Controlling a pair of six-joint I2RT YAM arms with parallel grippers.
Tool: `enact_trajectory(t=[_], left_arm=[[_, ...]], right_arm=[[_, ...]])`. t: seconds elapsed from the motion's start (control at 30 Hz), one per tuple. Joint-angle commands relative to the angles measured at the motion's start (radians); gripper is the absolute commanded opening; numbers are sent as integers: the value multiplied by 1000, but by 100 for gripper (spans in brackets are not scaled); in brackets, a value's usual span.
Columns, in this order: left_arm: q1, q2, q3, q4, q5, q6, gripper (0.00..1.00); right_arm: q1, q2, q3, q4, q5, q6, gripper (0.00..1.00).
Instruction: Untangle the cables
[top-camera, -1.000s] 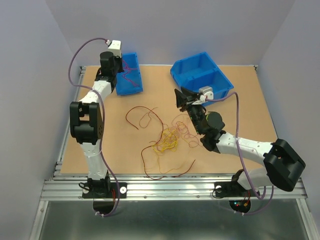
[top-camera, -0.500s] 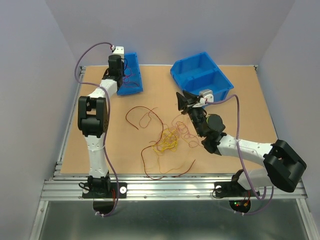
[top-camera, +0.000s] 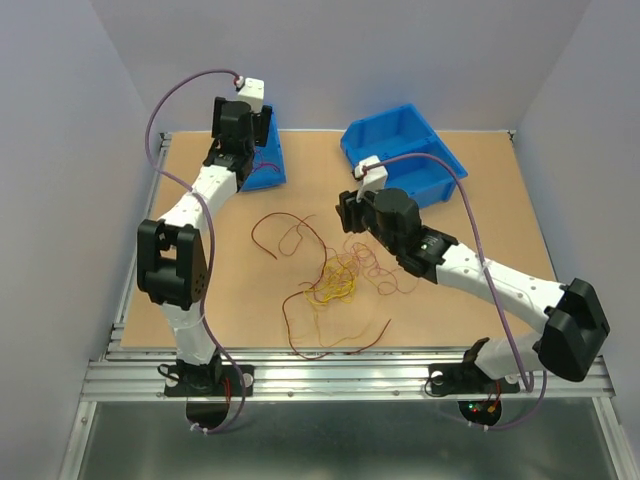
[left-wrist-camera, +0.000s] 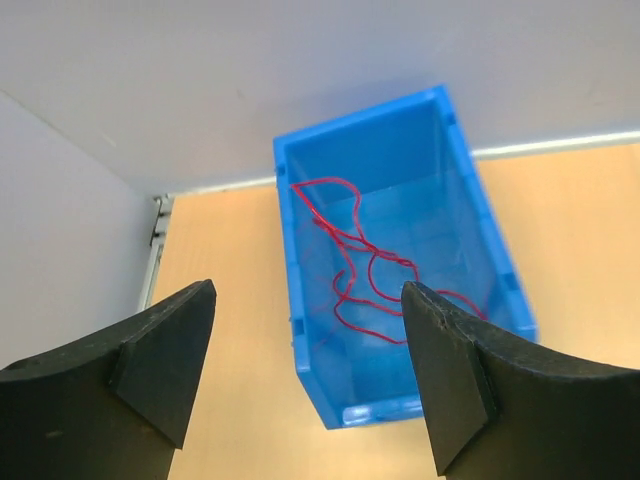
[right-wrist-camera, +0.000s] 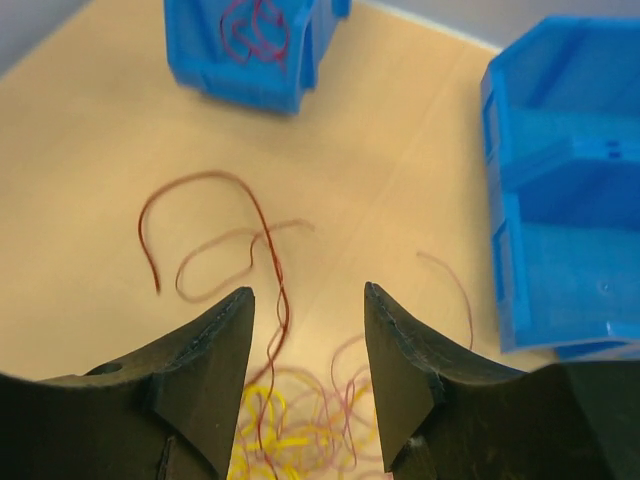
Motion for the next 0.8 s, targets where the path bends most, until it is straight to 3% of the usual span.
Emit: enact_trajectory(t=[0.0,0.2,0.4,0.5,0.6,0.77], left_arm=[[-57,-139,-64,-17,-35,74,86],[-213,-393,-310,-83,164,100,86],[-243,-536,-549,-38,507,78,86],[-247,-515,-612,34,496,83,86],[-246,-466,-635,109,390,39,87],[-250,-399,-624,117,410,58,87]], right_arm=[[-3,-67,-18,-203,-184,-9,54],[-3,-39,-51,-263,-222,-60,55],[-2,97,6,-357,-288,-135,56],[-3,155,31,-366,-317,-167,59],[-2,198,55,-366,-332,-196,59],[-3,250,86,-381,-363,-215,42]])
